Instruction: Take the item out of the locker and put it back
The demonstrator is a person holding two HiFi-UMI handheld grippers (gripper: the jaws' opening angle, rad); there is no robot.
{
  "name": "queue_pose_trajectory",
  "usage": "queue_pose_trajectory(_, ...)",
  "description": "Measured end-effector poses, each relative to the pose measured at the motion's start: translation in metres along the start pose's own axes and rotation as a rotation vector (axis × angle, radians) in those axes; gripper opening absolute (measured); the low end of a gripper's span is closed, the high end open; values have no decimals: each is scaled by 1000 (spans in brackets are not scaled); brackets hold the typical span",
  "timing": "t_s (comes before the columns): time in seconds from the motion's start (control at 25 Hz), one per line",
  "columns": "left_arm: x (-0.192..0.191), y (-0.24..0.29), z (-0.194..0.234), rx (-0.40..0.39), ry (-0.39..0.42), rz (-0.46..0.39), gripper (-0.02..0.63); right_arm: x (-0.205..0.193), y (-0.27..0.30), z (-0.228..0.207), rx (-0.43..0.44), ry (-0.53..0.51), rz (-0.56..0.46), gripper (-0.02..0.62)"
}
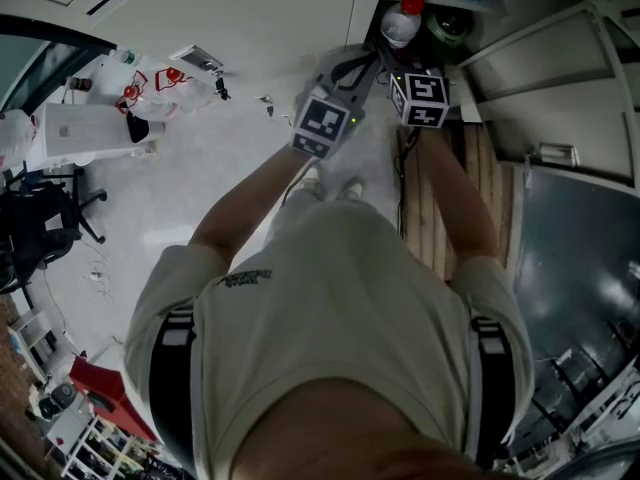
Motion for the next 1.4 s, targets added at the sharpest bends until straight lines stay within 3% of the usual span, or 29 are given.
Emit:
queue_pose_trajectory(0.36,7,-10,5,21,-2,-18,12,32,-24,4,8,24,-64,336)
queue_pose_trajectory(0.64,31,-23,10,26,39,-59,12,83,-65,2,-1,4,-174,336)
queue_pose_trajectory(0.92,77,-47,15,40,79,-130,12,133,-123,3,-59,-40,-283,230)
queue_pose_trajectory(1.16,121,-71,6,29,123,-203,12,158,-166,6,-75,-1,-371,83)
queue_pose_trajectory(1.32,143,-90,-8,9,148,-241,12,167,-192,10,-79,11,-414,73)
queue_pose_trajectory(1.4,151,-97,-13,-11,129,-259,12,171,-204,13,-86,-5,-431,34)
Point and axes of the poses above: the fingertips, and each gripper's own axes: y forward along the fingers, z to its left, x out of its top, the point moved 7 cm from there along -y, backward along the fingers, and after that the axes turned 4 degrees about z, right-handed, at the moved point
